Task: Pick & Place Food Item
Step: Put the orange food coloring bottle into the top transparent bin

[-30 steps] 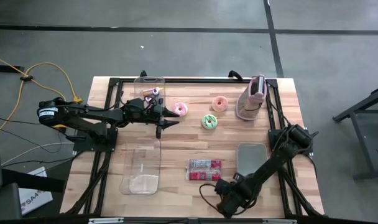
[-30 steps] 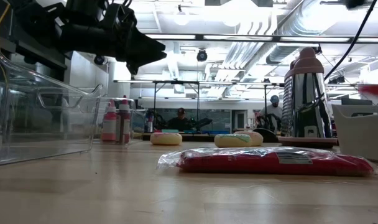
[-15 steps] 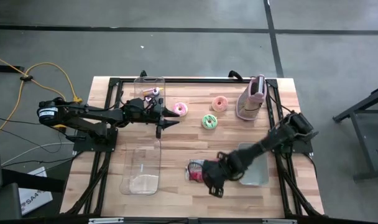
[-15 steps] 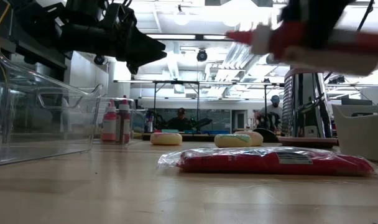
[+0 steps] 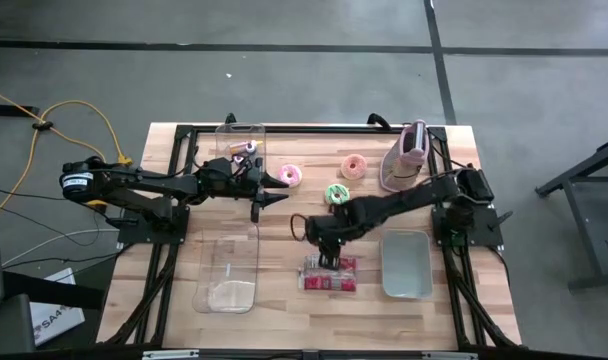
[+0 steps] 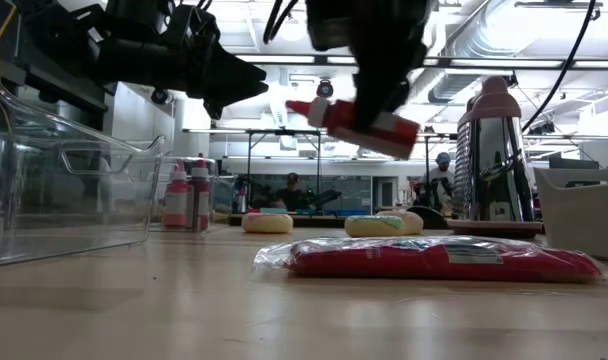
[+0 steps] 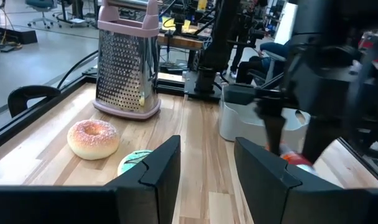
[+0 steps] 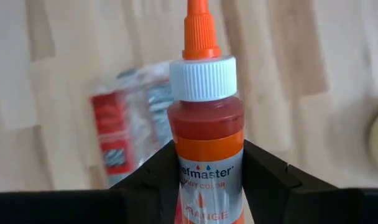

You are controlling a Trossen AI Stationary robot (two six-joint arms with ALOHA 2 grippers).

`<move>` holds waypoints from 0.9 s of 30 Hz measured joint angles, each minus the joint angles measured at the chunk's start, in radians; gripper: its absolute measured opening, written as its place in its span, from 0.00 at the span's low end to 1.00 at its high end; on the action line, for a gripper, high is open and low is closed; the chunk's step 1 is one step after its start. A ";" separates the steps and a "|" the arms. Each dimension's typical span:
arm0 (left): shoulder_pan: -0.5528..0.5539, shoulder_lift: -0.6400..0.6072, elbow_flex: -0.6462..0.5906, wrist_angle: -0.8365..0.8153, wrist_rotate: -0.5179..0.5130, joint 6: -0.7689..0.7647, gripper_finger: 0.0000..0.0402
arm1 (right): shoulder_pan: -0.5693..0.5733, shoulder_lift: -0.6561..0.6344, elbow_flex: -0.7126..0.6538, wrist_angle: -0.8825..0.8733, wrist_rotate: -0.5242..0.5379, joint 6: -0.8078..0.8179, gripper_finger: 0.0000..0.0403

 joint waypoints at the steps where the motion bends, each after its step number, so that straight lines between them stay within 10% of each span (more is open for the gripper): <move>1: 0.000 0.000 0.000 0.000 0.000 0.000 0.37 | -0.012 0.000 0.000 0.006 0.001 -0.015 0.34; 27: 0.000 0.000 0.000 -0.025 0.024 0.001 0.37 | -0.154 -0.004 0.000 0.034 0.002 -0.158 0.34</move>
